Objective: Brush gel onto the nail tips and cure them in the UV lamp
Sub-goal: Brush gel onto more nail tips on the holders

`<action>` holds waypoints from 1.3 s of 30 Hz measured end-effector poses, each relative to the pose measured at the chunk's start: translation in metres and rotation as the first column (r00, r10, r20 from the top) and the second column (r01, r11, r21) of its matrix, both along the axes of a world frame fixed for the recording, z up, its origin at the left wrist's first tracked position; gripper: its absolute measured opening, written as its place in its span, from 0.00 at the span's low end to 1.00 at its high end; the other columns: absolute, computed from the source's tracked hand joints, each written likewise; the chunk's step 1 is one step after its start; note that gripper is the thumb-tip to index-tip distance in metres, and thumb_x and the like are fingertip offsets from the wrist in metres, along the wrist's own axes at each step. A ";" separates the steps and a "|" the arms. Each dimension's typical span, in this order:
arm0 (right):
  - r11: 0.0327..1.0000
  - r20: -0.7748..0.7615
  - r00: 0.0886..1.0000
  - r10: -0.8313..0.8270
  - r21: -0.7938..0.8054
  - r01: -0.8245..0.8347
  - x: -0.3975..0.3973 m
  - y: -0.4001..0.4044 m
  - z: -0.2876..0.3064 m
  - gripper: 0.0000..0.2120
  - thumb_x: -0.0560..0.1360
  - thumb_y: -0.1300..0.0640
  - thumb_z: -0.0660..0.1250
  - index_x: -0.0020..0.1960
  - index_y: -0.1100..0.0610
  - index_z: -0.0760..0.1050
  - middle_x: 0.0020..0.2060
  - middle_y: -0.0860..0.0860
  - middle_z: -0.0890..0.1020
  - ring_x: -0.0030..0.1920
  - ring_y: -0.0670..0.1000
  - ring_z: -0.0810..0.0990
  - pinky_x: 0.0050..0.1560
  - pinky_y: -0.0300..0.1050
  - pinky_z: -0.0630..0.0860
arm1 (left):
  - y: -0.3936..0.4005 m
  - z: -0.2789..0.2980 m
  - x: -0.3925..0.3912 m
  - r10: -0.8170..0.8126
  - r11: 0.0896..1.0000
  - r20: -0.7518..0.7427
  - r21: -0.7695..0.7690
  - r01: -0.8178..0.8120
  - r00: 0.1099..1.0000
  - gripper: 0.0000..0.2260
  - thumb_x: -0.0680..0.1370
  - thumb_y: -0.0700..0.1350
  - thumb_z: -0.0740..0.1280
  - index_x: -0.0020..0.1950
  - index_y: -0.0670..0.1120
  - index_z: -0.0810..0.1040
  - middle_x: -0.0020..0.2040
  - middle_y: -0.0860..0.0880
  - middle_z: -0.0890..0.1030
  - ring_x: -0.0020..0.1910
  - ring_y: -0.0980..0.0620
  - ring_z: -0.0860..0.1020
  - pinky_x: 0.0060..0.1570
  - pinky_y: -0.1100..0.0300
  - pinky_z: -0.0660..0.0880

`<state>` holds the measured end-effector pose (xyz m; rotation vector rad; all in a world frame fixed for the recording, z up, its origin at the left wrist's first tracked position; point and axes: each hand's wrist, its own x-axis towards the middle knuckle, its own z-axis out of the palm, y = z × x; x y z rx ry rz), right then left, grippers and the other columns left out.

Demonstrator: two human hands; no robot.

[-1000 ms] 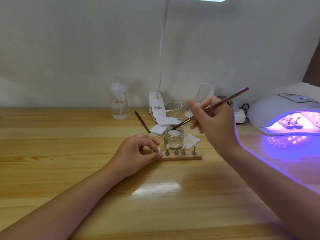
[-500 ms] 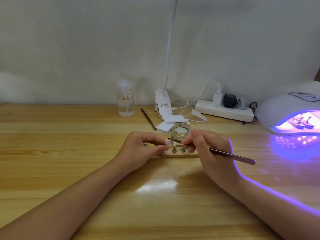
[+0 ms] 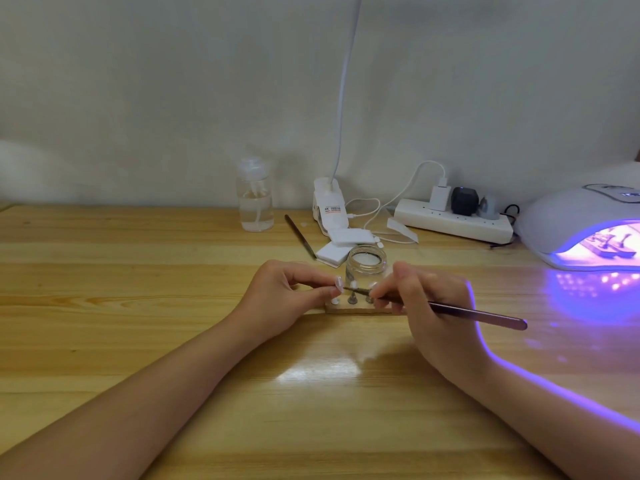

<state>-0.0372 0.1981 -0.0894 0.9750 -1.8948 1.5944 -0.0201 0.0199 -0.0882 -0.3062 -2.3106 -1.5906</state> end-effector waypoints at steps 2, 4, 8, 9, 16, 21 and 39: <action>0.999 -0.011 0.999 -0.036 0.034 0.036 -0.001 -0.002 0.000 0.17 0.75 0.51 0.56 0.36 0.56 0.79 0.30 0.44 0.80 0.31 0.41 0.78 0.35 0.31 0.72 | 0.000 0.000 0.000 -0.004 1.000 -0.001 -0.007 0.004 1.000 0.07 0.68 0.35 0.73 0.39 0.47 0.84 0.35 0.56 0.83 0.39 0.61 0.80 0.44 0.69 0.74; 0.996 -0.012 0.999 -0.048 0.078 0.049 -0.001 -0.004 0.000 0.17 0.75 0.50 0.56 0.37 0.55 0.79 0.31 0.44 0.80 0.32 0.40 0.78 0.35 0.31 0.72 | -0.001 -0.001 0.000 -0.003 1.000 0.005 -0.009 0.003 1.000 0.07 0.68 0.36 0.73 0.39 0.48 0.84 0.36 0.55 0.83 0.39 0.60 0.80 0.44 0.67 0.75; 1.000 0.025 1.000 0.013 0.006 -0.014 0.001 -0.003 -0.001 0.16 0.75 0.51 0.58 0.34 0.53 0.79 0.27 0.43 0.79 0.29 0.40 0.78 0.34 0.28 0.71 | -0.001 -0.001 -0.002 0.015 1.000 0.027 0.014 -0.015 1.000 0.07 0.68 0.36 0.73 0.39 0.48 0.84 0.36 0.55 0.83 0.40 0.60 0.81 0.46 0.66 0.76; 0.999 0.033 0.999 0.026 -0.020 -0.025 0.001 -0.002 -0.002 0.16 0.75 0.51 0.58 0.33 0.53 0.78 0.26 0.43 0.79 0.28 0.40 0.77 0.33 0.28 0.70 | -0.001 -0.001 -0.002 0.019 1.000 0.029 0.019 -0.019 0.999 0.07 0.68 0.36 0.73 0.39 0.49 0.84 0.36 0.56 0.84 0.40 0.60 0.81 0.45 0.68 0.75; 0.999 0.066 0.997 -0.039 0.030 0.038 0.000 -0.005 0.001 0.13 0.77 0.53 0.60 0.37 0.54 0.79 0.31 0.46 0.81 0.33 0.42 0.79 0.35 0.32 0.73 | -0.001 -0.001 -0.002 0.030 0.999 0.040 0.026 -0.031 0.999 0.08 0.68 0.37 0.73 0.38 0.51 0.84 0.39 0.56 0.84 0.41 0.61 0.81 0.45 0.70 0.75; 0.999 0.118 0.992 0.033 -0.010 -0.032 0.002 -0.003 -0.001 0.15 0.76 0.55 0.60 0.34 0.54 0.79 0.27 0.45 0.81 0.30 0.41 0.79 0.34 0.28 0.70 | 0.000 -0.001 -0.001 0.032 0.999 0.046 0.023 -0.033 0.998 0.08 0.68 0.36 0.73 0.38 0.50 0.84 0.37 0.57 0.83 0.40 0.62 0.81 0.44 0.70 0.75; 0.998 0.010 1.000 -0.023 0.057 0.022 0.000 -0.002 0.002 0.17 0.75 0.52 0.55 0.33 0.54 0.77 0.28 0.45 0.78 0.32 0.42 0.77 0.36 0.30 0.70 | 0.002 0.000 0.000 0.014 1.000 0.049 -0.027 -0.013 0.999 0.06 0.69 0.35 0.73 0.39 0.46 0.84 0.36 0.55 0.82 0.36 0.65 0.78 0.38 0.75 0.70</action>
